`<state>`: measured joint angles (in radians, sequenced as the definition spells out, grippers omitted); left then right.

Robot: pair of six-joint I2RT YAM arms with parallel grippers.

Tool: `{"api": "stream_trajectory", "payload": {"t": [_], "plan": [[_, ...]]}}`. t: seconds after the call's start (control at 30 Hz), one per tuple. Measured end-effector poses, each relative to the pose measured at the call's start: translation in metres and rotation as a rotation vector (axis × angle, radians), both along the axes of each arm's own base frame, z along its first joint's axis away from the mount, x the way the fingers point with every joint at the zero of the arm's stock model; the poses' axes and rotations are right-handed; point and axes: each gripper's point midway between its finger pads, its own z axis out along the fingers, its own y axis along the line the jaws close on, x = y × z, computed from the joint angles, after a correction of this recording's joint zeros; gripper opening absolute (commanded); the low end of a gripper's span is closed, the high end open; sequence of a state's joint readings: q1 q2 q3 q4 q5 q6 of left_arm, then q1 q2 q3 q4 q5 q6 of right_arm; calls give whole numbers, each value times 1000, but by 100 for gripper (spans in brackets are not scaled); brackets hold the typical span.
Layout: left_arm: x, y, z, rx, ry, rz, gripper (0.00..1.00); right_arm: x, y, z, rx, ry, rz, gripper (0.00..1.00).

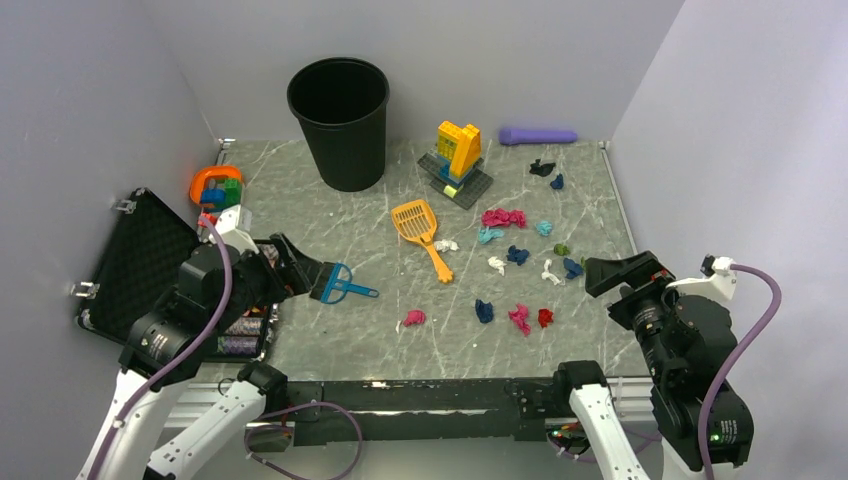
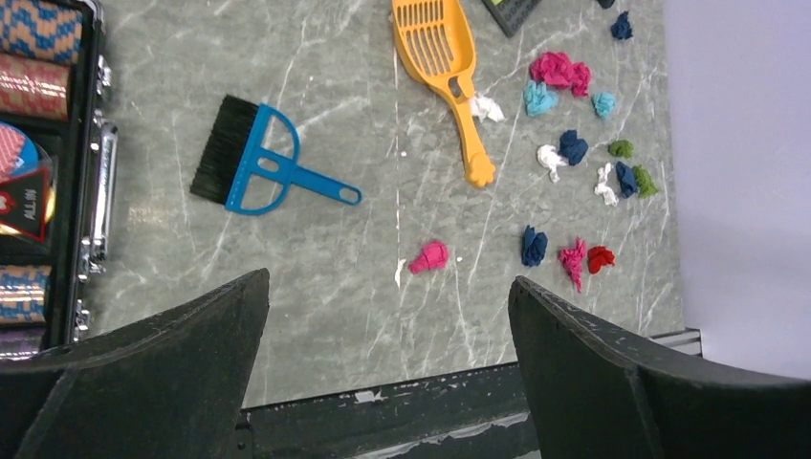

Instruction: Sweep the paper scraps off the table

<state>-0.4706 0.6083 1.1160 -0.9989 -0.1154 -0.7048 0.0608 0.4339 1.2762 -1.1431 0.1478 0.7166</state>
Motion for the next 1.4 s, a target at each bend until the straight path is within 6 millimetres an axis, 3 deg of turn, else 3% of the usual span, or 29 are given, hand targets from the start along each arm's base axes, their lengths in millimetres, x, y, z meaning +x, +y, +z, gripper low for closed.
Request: {"api": "stream_trajectory", "payload": {"t": [0.43, 0.7, 0.9, 1.07, 1.27, 1.4], "plan": [[12, -14, -47, -47, 212, 72, 99, -1, 4, -5, 17, 23, 15, 100], [31, -32, -111, -146, 578, 350, 97, 1, 7, -9, 31, 34, 28, 100], [39, -44, -163, -156, 839, 582, 84, 4, 14, -10, 54, 39, 57, 100], [47, -49, -176, -215, 905, 735, 79, 9, 18, -8, 61, 39, 76, 100], [64, -55, -182, -293, 866, 862, 77, 12, 25, -3, 56, 28, 123, 100], [71, -61, -199, -282, 868, 919, 75, 19, 31, 6, 32, 41, 170, 100]]}}
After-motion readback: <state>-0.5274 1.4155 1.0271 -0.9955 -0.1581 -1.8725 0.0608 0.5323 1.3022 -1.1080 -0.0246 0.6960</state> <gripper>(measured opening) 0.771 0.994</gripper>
